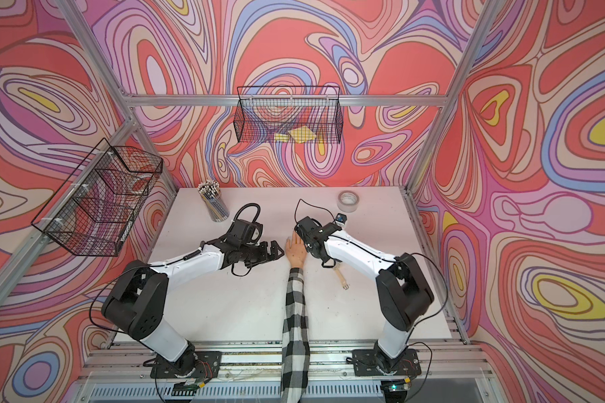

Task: Take off the watch
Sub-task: Place the watch at the center of the board.

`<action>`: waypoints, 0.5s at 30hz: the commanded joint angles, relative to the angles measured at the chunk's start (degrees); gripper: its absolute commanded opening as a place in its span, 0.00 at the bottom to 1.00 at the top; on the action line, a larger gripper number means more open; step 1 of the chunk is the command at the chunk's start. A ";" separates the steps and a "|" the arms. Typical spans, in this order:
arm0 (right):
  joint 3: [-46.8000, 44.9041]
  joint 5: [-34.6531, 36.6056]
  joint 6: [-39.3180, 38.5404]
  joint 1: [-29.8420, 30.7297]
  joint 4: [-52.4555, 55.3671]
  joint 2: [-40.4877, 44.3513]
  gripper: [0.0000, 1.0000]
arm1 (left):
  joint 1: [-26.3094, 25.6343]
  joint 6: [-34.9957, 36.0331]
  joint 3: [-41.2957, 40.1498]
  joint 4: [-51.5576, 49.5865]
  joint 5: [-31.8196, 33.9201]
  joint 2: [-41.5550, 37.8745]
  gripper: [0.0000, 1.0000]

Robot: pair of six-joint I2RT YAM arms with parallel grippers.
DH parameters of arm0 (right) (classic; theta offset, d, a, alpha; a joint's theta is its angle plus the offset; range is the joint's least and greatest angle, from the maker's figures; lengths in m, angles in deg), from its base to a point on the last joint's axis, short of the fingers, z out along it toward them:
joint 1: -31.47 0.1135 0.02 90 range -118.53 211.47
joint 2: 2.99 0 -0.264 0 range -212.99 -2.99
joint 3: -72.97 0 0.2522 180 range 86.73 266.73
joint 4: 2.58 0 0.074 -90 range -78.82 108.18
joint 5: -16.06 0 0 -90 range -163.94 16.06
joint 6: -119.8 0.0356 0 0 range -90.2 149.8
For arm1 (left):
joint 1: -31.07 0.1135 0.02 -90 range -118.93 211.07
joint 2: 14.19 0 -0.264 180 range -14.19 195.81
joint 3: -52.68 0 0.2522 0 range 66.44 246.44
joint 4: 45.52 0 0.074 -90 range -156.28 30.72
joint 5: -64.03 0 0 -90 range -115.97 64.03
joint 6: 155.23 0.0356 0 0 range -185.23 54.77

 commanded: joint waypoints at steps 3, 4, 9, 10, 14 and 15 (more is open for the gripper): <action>7.65 -0.78 -0.51 -0.91 -3.93 -8.75 0.00 | -0.62 -0.73 0.56 -0.52 0.64 -0.14 0.99; 8.55 -1.17 -0.27 -1.08 -4.18 -10.06 0.00 | -0.62 -0.73 0.42 -0.62 0.65 -0.23 0.99; 12.67 -3.56 -0.90 -2.38 -7.61 -14.52 0.23 | -0.81 -0.64 -0.55 -0.72 1.00 -0.62 0.99; 13.82 -4.15 -1.79 -2.67 -8.79 -15.13 0.40 | -0.80 -0.64 -0.62 -0.72 1.17 -0.67 0.99; 20.02 -5.96 -6.01 -3.43 -11.81 -16.81 0.72 | -0.80 -0.42 -0.42 -1.15 1.84 -0.99 0.99; 21.47 -6.32 -7.04 -3.67 -12.05 -17.02 0.73 | -0.80 -0.29 -0.33 -1.32 2.14 -1.15 0.99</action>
